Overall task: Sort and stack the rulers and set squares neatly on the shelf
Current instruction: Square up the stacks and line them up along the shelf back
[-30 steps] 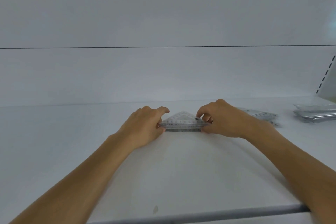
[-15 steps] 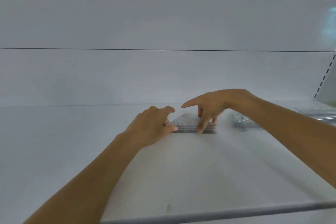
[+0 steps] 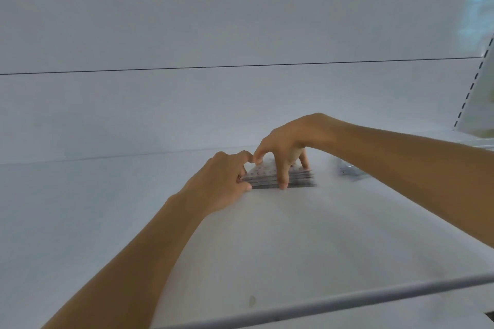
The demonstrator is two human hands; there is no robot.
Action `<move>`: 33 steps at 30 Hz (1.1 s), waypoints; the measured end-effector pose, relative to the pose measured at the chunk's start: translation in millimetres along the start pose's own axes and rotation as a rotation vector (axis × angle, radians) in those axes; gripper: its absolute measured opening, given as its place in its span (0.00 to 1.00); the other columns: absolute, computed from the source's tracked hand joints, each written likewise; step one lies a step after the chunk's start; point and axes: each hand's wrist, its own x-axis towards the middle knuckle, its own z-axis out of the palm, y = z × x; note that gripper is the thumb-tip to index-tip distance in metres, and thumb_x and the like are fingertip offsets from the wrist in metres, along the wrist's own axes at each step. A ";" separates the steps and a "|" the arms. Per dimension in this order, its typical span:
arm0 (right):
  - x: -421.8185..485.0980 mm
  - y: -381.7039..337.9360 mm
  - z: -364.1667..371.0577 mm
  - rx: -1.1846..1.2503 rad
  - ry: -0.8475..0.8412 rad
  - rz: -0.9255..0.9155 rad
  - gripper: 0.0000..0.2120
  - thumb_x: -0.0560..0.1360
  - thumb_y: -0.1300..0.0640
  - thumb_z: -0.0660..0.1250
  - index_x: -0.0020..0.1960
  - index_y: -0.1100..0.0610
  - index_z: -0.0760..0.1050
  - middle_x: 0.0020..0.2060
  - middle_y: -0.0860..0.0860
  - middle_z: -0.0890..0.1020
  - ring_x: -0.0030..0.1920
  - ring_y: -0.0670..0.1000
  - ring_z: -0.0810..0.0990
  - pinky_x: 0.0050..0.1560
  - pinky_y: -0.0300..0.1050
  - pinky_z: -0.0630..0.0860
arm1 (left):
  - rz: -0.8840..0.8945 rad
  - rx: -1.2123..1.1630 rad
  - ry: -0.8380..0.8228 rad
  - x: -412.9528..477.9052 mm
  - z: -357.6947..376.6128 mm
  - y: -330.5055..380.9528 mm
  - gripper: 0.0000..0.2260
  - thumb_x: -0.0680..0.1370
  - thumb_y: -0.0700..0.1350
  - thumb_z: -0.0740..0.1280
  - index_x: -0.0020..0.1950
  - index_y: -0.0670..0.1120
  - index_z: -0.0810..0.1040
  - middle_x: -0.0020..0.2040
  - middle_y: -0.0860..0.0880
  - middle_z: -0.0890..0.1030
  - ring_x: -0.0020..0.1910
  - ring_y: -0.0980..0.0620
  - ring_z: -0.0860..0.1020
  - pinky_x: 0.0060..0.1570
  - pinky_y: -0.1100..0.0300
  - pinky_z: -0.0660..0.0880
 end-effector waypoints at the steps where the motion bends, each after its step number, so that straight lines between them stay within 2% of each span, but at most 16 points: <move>1: -0.1 0.2 -0.2 0.006 0.008 -0.002 0.41 0.64 0.56 0.77 0.71 0.46 0.60 0.57 0.54 0.73 0.48 0.54 0.79 0.38 0.47 0.82 | -0.010 -0.016 -0.001 0.5 0.7 -0.3 0.19 0.74 0.45 0.69 0.63 0.51 0.71 0.46 0.53 0.79 0.45 0.52 0.78 0.51 0.53 0.77; 4: -0.5 0.8 -0.4 0.015 0.012 -0.009 0.40 0.64 0.56 0.78 0.70 0.47 0.62 0.60 0.55 0.71 0.44 0.52 0.79 0.38 0.47 0.82 | -0.038 -0.066 0.014 1.0 2.6 0.3 0.20 0.71 0.47 0.71 0.62 0.52 0.72 0.40 0.59 0.77 0.43 0.54 0.79 0.46 0.57 0.77; 6: -0.5 0.2 -0.6 0.005 0.016 -0.015 0.40 0.64 0.56 0.78 0.70 0.48 0.62 0.57 0.55 0.73 0.41 0.50 0.79 0.38 0.46 0.82 | -0.047 -0.060 0.016 1.2 3.1 0.9 0.21 0.70 0.50 0.71 0.62 0.52 0.72 0.38 0.60 0.75 0.42 0.54 0.78 0.44 0.60 0.75; 8: -0.3 -1.5 0.3 -0.020 0.030 -0.018 0.39 0.64 0.56 0.77 0.70 0.48 0.61 0.50 0.53 0.74 0.37 0.49 0.79 0.39 0.46 0.82 | -0.047 -0.029 0.006 2.0 3.5 -0.5 0.21 0.72 0.49 0.71 0.63 0.52 0.72 0.42 0.56 0.76 0.44 0.52 0.77 0.45 0.59 0.74; 11: -1.1 -2.3 4.7 -0.047 0.041 -0.026 0.37 0.66 0.56 0.75 0.70 0.47 0.61 0.52 0.53 0.74 0.39 0.51 0.79 0.40 0.46 0.82 | -0.045 -0.014 -0.017 1.5 4.5 -1.5 0.20 0.73 0.49 0.69 0.64 0.51 0.71 0.47 0.52 0.76 0.46 0.50 0.76 0.45 0.60 0.72; 14: -3.3 1.7 8.6 -0.019 0.076 -0.033 0.35 0.67 0.55 0.74 0.69 0.46 0.62 0.44 0.47 0.70 0.35 0.47 0.78 0.38 0.44 0.81 | -0.034 0.014 -0.034 0.2 5.1 0.4 0.21 0.74 0.49 0.67 0.66 0.50 0.69 0.50 0.51 0.77 0.48 0.49 0.76 0.45 0.61 0.71; 16: -6.1 6.1 9.5 0.037 0.075 -0.034 0.37 0.67 0.54 0.75 0.70 0.46 0.61 0.42 0.44 0.67 0.38 0.46 0.76 0.37 0.43 0.81 | -0.033 0.004 -0.032 -0.3 3.9 1.2 0.22 0.73 0.49 0.67 0.66 0.50 0.69 0.47 0.53 0.77 0.47 0.51 0.77 0.43 0.63 0.70; 18: -10.3 12.0 10.7 0.074 0.060 -0.013 0.43 0.65 0.53 0.76 0.73 0.44 0.55 0.43 0.44 0.67 0.44 0.48 0.77 0.38 0.43 0.80 | -0.038 -0.004 -0.028 -1.1 2.5 1.5 0.23 0.71 0.49 0.68 0.66 0.50 0.70 0.45 0.55 0.77 0.46 0.53 0.77 0.43 0.63 0.70; 20: -15.2 19.5 13.7 0.065 0.070 0.031 0.47 0.64 0.53 0.77 0.74 0.46 0.52 0.43 0.45 0.71 0.40 0.45 0.79 0.37 0.41 0.79 | -0.039 -0.005 -0.025 -1.7 1.2 1.8 0.23 0.70 0.46 0.68 0.65 0.49 0.70 0.42 0.56 0.77 0.45 0.54 0.78 0.45 0.61 0.74; 22: -20.3 26.5 17.8 0.062 0.080 0.065 0.43 0.66 0.57 0.76 0.73 0.52 0.54 0.40 0.47 0.76 0.31 0.42 0.80 0.36 0.40 0.79 | -0.036 -0.012 -0.016 -2.1 1.2 1.8 0.22 0.71 0.42 0.66 0.65 0.48 0.70 0.40 0.57 0.76 0.43 0.55 0.78 0.47 0.60 0.76; 25: -25.1 31.5 24.2 0.071 0.115 0.056 0.34 0.66 0.63 0.72 0.68 0.58 0.62 0.38 0.52 0.83 0.31 0.46 0.80 0.36 0.39 0.77 | -0.037 -0.026 0.013 -2.2 2.6 1.4 0.20 0.73 0.39 0.64 0.65 0.49 0.71 0.39 0.58 0.74 0.42 0.55 0.77 0.49 0.58 0.76; 30: -26.5 26.5 28.7 -0.062 0.168 0.069 0.20 0.66 0.61 0.70 0.57 0.63 0.75 0.32 0.48 0.82 0.28 0.43 0.79 0.30 0.36 0.70 | -0.039 -0.023 0.055 -2.5 5.6 2.2 0.19 0.74 0.38 0.62 0.64 0.49 0.73 0.41 0.56 0.74 0.45 0.52 0.76 0.51 0.55 0.76; 33: -25.9 24.2 29.4 -0.128 0.162 0.074 0.18 0.65 0.60 0.69 0.55 0.62 0.77 0.37 0.51 0.84 0.25 0.41 0.76 0.28 0.35 0.67 | -0.034 -0.017 0.055 -2.8 5.7 2.8 0.19 0.74 0.38 0.62 0.64 0.49 0.73 0.42 0.54 0.75 0.45 0.53 0.76 0.49 0.58 0.75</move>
